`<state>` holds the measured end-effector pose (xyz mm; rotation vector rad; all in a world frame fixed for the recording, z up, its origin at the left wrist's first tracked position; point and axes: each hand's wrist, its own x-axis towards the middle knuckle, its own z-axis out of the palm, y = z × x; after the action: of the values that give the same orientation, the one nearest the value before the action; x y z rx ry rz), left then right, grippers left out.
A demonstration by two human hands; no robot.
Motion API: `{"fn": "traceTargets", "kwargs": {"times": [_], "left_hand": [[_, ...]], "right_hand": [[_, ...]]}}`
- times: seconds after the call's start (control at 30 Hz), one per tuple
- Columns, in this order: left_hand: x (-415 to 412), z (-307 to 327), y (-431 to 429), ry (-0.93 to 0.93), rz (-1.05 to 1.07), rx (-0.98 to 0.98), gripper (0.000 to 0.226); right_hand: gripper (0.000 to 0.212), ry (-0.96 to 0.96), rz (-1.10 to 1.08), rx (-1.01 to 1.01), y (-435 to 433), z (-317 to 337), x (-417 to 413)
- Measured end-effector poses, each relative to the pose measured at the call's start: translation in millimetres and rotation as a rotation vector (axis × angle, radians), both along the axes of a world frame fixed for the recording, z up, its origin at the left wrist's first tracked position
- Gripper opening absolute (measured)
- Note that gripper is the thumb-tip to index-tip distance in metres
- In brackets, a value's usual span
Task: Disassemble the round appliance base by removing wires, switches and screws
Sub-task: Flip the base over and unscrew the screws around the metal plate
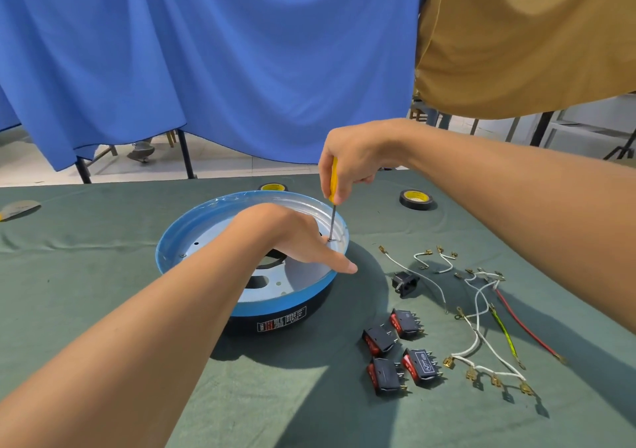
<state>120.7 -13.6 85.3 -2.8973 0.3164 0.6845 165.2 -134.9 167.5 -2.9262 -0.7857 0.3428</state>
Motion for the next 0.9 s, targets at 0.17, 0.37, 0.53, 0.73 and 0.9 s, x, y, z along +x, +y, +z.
{"fn": "traceTargets", "kwargs": {"times": [0.17,0.37,0.53,0.73,0.9], "left_hand": [[2,-3,1,0.005,0.004,-0.018,0.115],[4,-4,0,0.015,-0.007,0.001,0.11],[3,-2,1,0.018,0.001,0.009,0.123],[5,-2,2,0.012,-0.003,-0.006,0.121],[4,-3,1,0.018,-0.003,-0.006,0.117]], "right_hand": [[0.061,0.044,-0.176,-0.132,3,3,0],[0.034,0.06,-0.109,-0.213,6,4,-1],[0.014,-0.136,0.026,-0.371,5,8,-2],[0.053,-0.116,0.018,-0.143,2,0,1],[0.052,0.053,-0.198,-0.085,6,1,3]]}}
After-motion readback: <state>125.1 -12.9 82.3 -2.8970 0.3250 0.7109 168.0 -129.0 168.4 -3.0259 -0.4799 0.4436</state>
